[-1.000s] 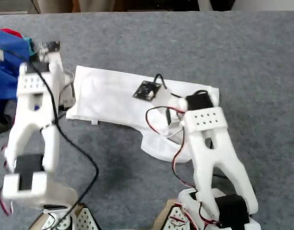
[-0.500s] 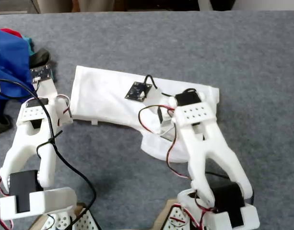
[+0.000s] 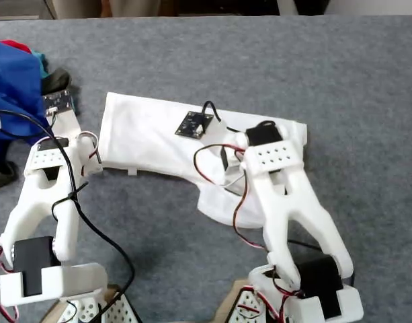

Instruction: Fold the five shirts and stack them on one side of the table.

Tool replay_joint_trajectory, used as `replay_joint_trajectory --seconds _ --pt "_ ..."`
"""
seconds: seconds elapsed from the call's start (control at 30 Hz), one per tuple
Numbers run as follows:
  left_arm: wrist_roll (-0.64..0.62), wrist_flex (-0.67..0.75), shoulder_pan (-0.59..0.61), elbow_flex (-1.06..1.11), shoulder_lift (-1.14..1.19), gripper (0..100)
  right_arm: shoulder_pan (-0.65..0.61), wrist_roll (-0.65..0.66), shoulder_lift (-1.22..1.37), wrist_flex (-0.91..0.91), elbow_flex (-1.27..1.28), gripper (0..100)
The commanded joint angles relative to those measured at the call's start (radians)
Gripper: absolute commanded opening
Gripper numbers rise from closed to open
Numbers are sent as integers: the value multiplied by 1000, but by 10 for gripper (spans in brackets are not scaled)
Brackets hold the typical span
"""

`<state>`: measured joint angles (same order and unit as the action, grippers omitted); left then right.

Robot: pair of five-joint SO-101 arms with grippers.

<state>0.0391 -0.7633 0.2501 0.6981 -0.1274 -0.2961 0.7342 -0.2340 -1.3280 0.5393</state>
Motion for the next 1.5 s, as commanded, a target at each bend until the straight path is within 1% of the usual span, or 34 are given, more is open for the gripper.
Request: replay_joint_trajectory --seconds 0.0,0.1,0.17,0.33,0.43,0.5,0.53,0.6,0.7,0.73,0.77,0.83,1.03,1.3,1.37,1.4,1.47 --pt "-5 14 8 -11 -7 21 -4 -6 7 -17 -48 97" --pt "-5 14 8 -11 -5 22 -5 -6 5 11 -28 246" --pt "-5 14 9 -11 -5 22 -15 -6 5 29 -12 298" --pt "-5 14 9 -11 -5 22 -13 -6 8 123 58 299" --pt "-5 14 9 -11 -5 22 -13 -6 54 178 91 299" --pt "-5 14 9 -11 -5 22 -10 -9 104 204 91 289" --pt "-5 14 9 -11 -5 22 -10 -11 124 212 90 269" --pt "-5 14 9 -11 -4 22 -12 -12 140 212 77 196" --pt "-5 14 8 -11 -4 22 -12 -28 134 207 51 50" --pt "-5 14 6 -11 -4 22 -12 -43 124 207 47 16" --pt "-5 14 6 -11 -4 22 -13 -52 110 207 44 3" --pt "-5 14 6 -11 -4 22 -16 -55 70 195 44 16" --pt "-5 15 6 -11 -4 22 -47 -55 -21 127 41 5" --pt "-5 15 5 -11 -2 22 -229 -117 -31 121 51 5" --pt "-5 15 5 -11 -2 22 -254 -121 -15 121 62 6" --pt "-5 15 5 -11 -2 22 -257 -120 -1 117 67 16" --pt "-5 15 5 -11 -2 22 -257 -120 22 112 84 69"
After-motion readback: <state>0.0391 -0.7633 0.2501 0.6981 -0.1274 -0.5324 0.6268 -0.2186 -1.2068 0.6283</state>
